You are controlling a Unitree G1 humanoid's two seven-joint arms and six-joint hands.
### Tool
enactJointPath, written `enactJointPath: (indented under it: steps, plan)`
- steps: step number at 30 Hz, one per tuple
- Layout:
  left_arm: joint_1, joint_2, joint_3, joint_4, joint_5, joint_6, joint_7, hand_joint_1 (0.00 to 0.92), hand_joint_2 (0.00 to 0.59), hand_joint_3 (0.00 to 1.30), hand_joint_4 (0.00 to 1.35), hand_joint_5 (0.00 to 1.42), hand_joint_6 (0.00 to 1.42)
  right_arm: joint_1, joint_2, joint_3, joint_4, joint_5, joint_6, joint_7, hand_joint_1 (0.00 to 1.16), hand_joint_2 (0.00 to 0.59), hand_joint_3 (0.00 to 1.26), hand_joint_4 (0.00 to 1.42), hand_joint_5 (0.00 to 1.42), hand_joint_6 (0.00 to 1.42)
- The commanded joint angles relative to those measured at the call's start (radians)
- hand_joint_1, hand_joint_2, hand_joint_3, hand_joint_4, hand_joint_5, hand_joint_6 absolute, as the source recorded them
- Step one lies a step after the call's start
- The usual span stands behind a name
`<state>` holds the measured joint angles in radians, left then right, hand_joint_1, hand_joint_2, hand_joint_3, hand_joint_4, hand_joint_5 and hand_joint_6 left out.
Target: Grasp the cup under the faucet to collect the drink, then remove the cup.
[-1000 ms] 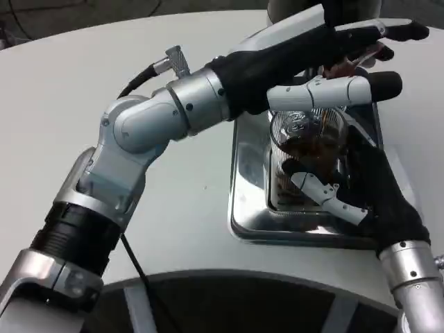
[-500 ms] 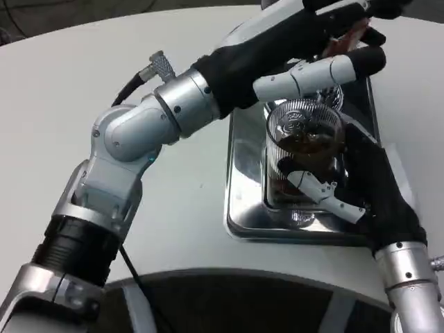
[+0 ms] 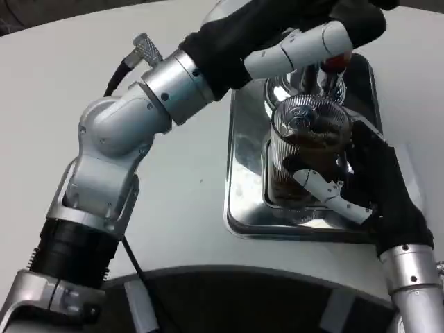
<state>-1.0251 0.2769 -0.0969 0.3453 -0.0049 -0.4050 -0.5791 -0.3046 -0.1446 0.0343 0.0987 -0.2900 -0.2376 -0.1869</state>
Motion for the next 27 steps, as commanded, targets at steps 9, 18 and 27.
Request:
enactJointPath:
  steps: [9,18,27]
  plan:
    - [0.053,0.019,0.025,-0.192,-0.055,0.071,-0.002,0.0,0.09,0.16,0.19,0.28,0.26,0.054,0.016,-0.001,-0.038,0.005,-0.001,-0.002,0.62,0.257,0.36,0.39,0.47,0.24]
    - [0.138,0.055,0.05,-0.38,-0.096,0.172,-0.006,0.0,0.093,0.19,0.24,0.3,0.28,0.073,0.025,0.0,-0.059,0.0,-0.001,-0.003,0.63,0.259,0.38,0.41,0.49,0.26]
    - [0.289,0.105,0.073,-0.537,-0.127,0.275,-0.001,0.0,0.095,0.22,0.27,0.31,0.3,0.083,0.034,0.0,-0.074,-0.008,-0.009,-0.015,0.63,0.266,0.39,0.45,0.53,0.32]
